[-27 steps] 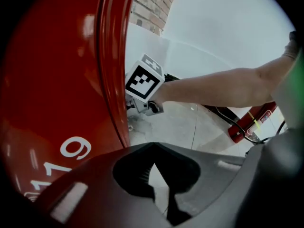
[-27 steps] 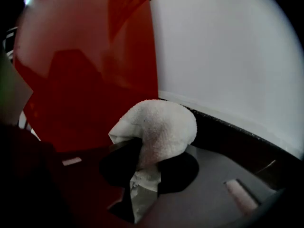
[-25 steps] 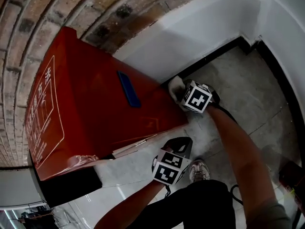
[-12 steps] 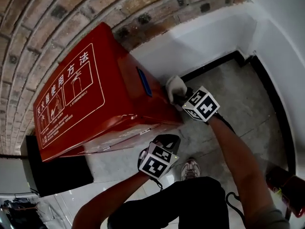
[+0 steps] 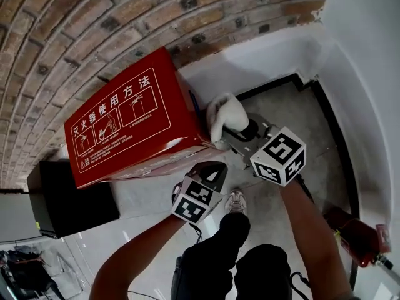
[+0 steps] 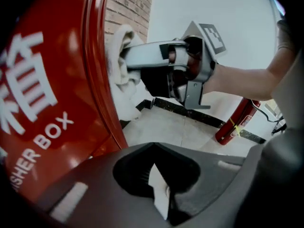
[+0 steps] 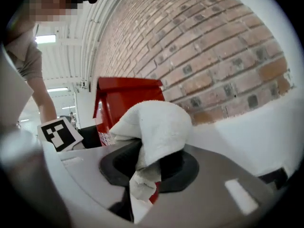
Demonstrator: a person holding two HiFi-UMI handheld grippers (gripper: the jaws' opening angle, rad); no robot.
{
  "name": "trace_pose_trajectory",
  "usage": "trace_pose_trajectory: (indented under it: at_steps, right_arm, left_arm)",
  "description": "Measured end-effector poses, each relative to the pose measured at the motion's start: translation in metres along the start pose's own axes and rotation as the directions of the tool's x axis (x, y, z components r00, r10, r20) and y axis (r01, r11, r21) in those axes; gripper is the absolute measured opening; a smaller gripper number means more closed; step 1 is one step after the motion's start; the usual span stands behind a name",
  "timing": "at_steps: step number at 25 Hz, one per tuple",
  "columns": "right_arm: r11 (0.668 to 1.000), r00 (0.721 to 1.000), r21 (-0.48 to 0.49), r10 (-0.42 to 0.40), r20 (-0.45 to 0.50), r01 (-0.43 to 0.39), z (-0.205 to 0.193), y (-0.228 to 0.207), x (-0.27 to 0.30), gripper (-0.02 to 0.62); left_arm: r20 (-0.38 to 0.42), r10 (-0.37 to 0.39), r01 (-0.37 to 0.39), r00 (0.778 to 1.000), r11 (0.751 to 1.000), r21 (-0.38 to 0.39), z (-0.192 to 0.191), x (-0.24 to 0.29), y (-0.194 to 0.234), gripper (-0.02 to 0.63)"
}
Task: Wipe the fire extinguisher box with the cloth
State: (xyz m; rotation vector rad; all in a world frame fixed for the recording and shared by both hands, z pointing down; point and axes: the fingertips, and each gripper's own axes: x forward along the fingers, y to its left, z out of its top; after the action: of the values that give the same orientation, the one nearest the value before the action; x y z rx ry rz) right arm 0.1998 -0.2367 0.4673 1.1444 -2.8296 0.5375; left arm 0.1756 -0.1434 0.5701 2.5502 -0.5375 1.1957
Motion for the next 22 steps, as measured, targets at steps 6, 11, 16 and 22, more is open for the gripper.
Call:
trace_pose_trajectory:
  at_steps: [6,11,16,22]
  right_arm:
    - [0.999,0.999,0.038,-0.026,-0.03,0.027,0.066,0.052,-0.054,0.118]
    - [0.993,0.995,0.084,-0.079,-0.057,0.084,0.106,0.097,-0.103,0.118]
    - [0.99,0.992,0.077,-0.112,-0.056,0.116,0.149,0.151,-0.149,0.127]
    - [0.99,0.992,0.048,-0.129,-0.012,0.13,0.217,0.228,-0.193,0.133]
  left_arm:
    - [0.076,0.0,0.006,0.997,0.997,-0.073,0.047,-0.089,-0.023,0.0]
    - [0.121,0.028,-0.019,0.992,0.997,-0.081,0.079,-0.17,-0.053,0.0]
    - [0.178,0.057,-0.037,0.982,0.993,-0.114,0.102,-0.248,-0.094,0.0]
    - [0.235,0.106,-0.07,0.966,0.985,-0.155,0.128,-0.347,-0.142,0.0]
